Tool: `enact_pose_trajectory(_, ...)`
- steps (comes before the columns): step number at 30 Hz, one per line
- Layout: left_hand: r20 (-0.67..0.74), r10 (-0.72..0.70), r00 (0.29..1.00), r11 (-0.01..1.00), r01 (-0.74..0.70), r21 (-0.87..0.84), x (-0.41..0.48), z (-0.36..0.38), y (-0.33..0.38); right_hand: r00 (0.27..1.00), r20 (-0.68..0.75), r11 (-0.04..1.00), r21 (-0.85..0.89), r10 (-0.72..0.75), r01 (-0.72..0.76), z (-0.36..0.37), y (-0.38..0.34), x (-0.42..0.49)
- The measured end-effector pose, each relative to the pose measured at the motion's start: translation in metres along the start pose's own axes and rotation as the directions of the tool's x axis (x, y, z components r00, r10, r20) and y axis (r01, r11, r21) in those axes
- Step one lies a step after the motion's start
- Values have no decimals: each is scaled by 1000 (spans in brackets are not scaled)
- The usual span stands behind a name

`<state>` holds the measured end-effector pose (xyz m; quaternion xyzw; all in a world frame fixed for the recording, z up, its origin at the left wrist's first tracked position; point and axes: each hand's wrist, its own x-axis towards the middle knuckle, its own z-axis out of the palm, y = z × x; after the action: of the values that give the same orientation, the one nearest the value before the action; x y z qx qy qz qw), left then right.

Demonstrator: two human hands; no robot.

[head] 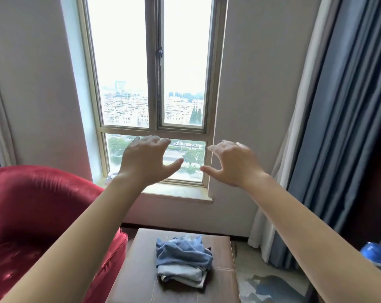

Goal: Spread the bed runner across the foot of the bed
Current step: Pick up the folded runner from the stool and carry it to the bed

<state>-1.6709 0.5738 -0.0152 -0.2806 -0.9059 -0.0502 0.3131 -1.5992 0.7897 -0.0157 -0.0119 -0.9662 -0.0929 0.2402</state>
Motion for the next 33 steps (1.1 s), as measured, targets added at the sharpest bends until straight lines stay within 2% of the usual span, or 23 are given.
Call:
enact_pose_trajectory(4, 0, 16, 1000, 1000, -16, 21, 45, 31, -20, 999, -34, 999, 39, 24, -23, 22, 10, 48)
enact_pose_trajectory(11, 36, 38, 999, 999, -39, 29, 109, 92, -37, 999, 0, 997, 53, 52, -52, 74, 38, 111)
enact_pose_trajectory(22, -7, 26, 1000, 1000, -26, 3, 215, 185, -37, 998, -60, 993, 119, -11, 18, 162, 100, 218)
enact_pose_trajectory(28, 28, -4, 1000, 998, 6, -65, 232, 269, -28, 1000, 9, 981, 193, -26, 24, 253, 124, 247)
enact_pose_trajectory(33, 213, -3, 977, 994, 26, -106, 206, 360, -19, 983, 179, 966, 257, -42, -6, 352, 124, 237)
